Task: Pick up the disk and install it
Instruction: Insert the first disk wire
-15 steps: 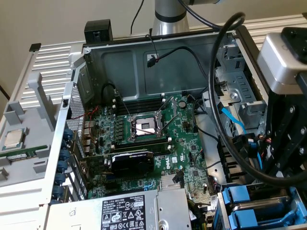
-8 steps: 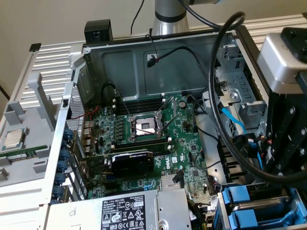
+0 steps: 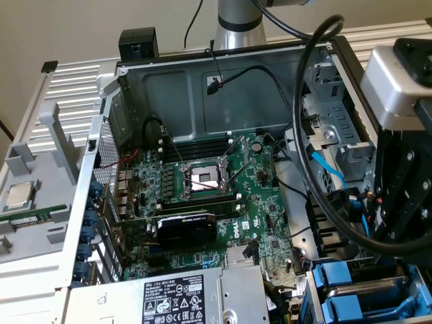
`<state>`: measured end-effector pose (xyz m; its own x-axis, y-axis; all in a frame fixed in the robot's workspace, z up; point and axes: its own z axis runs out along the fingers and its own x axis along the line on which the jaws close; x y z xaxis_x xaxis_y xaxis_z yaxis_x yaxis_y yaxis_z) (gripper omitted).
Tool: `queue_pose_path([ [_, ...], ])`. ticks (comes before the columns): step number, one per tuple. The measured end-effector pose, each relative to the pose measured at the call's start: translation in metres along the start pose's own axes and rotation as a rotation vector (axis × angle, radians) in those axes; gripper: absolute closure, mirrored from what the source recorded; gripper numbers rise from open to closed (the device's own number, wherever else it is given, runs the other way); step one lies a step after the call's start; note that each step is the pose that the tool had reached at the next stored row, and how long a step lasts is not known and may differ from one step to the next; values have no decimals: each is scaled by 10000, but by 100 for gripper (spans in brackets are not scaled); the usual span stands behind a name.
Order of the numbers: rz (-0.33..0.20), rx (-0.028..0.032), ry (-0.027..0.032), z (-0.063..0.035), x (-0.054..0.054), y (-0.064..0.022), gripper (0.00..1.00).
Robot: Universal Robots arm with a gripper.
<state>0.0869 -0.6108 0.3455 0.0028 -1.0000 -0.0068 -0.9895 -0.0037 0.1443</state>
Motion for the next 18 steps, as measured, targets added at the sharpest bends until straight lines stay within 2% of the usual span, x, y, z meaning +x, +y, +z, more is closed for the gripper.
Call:
queue_pose_path([
  [10, 24, -1, 23, 12, -29, 14, 83],
  [18, 102, -1, 169, 12, -42, 14, 83],
])
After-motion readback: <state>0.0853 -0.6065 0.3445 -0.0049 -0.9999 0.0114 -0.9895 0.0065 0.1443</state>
